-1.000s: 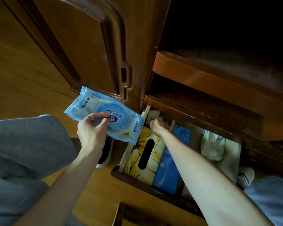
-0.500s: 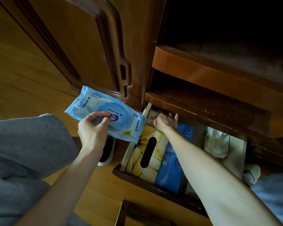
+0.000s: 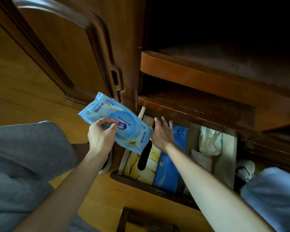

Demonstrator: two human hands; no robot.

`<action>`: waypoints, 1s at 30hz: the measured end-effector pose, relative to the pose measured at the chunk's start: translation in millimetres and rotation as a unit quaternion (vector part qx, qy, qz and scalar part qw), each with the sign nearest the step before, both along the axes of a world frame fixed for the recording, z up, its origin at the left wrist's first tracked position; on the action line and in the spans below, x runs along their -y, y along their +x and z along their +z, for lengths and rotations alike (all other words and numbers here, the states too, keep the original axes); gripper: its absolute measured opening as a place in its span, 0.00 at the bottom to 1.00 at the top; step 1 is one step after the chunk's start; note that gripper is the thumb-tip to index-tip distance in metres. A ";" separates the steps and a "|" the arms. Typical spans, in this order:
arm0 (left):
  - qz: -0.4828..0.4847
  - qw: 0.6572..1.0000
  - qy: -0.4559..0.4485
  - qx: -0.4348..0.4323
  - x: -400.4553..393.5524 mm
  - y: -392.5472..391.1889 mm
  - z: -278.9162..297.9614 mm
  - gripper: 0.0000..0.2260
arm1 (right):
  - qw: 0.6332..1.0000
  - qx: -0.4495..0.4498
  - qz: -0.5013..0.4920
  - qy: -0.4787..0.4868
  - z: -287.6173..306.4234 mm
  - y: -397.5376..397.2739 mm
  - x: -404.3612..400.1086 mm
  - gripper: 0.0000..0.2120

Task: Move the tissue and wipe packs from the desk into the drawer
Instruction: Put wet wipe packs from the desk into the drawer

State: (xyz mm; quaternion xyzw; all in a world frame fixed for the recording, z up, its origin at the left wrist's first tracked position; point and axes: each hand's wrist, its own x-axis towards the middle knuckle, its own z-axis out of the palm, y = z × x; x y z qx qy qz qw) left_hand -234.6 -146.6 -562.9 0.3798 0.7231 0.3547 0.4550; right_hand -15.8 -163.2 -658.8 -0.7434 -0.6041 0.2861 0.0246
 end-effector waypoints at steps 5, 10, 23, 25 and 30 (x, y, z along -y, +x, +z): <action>-0.038 0.999 -0.025 0.011 1.7 19.2 4.7 0.07 | 0.973 -0.155 -0.112 0.128 31.9 22.1 47.7 0.22; -0.169 0.984 -0.029 0.042 19.2 58.0 11.8 0.16 | 0.850 -0.401 -0.339 0.052 78.3 52.2 84.4 0.09; -0.311 0.944 -0.112 0.009 84.3 130.7 3.1 0.07 | 0.870 -0.374 -0.314 -0.069 55.7 100.0 171.0 0.19; -0.291 0.950 -0.111 0.014 84.5 132.2 1.8 0.07 | 0.887 -0.262 -0.375 -0.067 38.0 114.3 168.8 0.29; -0.268 0.958 -0.101 0.025 74.2 126.1 -7.0 0.06 | 0.875 -0.101 -0.419 -0.221 -12.8 127.2 173.2 0.30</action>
